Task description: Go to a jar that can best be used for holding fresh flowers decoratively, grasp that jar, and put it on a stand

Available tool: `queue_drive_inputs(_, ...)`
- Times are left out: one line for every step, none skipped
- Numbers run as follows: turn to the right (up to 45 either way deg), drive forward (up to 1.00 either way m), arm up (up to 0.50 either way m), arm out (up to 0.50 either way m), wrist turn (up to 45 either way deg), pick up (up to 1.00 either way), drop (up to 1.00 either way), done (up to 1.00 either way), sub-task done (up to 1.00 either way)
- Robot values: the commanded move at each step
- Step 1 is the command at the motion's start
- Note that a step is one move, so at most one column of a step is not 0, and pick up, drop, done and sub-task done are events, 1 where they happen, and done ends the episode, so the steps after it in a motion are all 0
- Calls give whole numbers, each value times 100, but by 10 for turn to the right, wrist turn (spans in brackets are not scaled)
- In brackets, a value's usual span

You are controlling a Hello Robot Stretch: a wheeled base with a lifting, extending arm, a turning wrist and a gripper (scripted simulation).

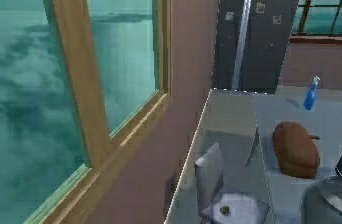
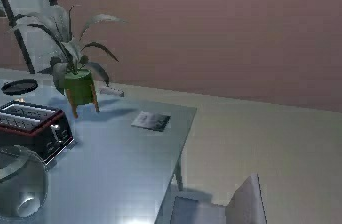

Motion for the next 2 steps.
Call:
queue_drive_inputs(0, 25, 0, 0, 0, 0, 0, 0, 0)
queue_drive_inputs(-180, 0, 0, 0, 0, 0, 0, 0, 0)
